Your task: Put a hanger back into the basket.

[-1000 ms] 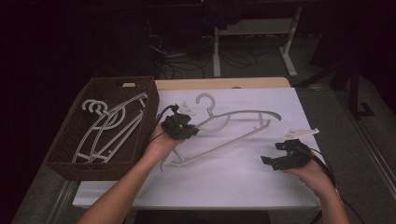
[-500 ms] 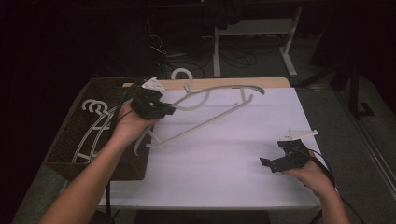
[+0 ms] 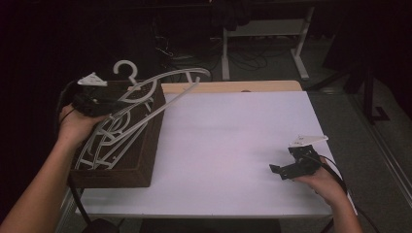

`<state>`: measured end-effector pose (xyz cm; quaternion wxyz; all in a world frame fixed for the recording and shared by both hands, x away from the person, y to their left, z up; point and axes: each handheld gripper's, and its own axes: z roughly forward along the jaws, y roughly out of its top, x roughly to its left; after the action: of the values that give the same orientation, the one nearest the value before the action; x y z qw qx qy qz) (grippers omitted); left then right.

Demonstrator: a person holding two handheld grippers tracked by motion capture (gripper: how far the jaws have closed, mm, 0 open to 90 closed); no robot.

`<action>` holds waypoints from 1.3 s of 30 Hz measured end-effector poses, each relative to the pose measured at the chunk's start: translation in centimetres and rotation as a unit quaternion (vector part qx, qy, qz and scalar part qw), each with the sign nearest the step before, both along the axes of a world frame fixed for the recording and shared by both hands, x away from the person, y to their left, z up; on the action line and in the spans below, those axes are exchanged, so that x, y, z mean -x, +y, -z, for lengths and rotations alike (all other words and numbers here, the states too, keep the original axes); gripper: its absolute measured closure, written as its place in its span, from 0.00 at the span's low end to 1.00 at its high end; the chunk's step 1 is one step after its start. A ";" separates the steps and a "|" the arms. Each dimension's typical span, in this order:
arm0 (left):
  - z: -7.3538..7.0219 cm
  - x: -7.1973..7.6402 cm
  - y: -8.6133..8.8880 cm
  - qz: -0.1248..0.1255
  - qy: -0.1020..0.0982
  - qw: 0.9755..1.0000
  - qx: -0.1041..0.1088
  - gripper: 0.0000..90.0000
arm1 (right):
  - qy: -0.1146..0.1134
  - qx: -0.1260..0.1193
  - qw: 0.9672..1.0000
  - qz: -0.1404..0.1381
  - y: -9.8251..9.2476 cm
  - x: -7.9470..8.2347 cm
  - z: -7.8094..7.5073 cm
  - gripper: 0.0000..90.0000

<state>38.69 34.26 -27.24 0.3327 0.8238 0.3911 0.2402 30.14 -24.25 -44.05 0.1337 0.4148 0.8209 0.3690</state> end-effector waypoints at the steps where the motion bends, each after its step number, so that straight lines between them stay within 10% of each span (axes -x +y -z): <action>1: 0.0 0.1 0.9 -0.008 -0.001 1.000 -0.001 0.91 | 0.000 0.000 1.000 0.001 0.0 0.0 0.0 0.00; 9: 1.0 1.0 7.7 -0.069 0.009 0.997 -0.020 0.91 | 0.002 0.008 1.000 0.004 -0.1 0.0 0.2 0.00; 19: 2.6 1.4 11.3 -0.111 0.025 0.993 -0.032 0.91 | 0.005 0.012 1.000 0.006 0.0 0.0 0.3 0.00; 39: 8.2 -1.0 9.7 -0.122 0.087 0.988 -0.047 0.87 | 0.005 0.017 1.000 0.005 0.0 0.0 0.4 0.00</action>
<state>39.65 43.97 -35.42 0.2263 0.8026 0.5042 0.2246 30.12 -24.29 -44.44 0.1383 0.4186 0.8256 0.3523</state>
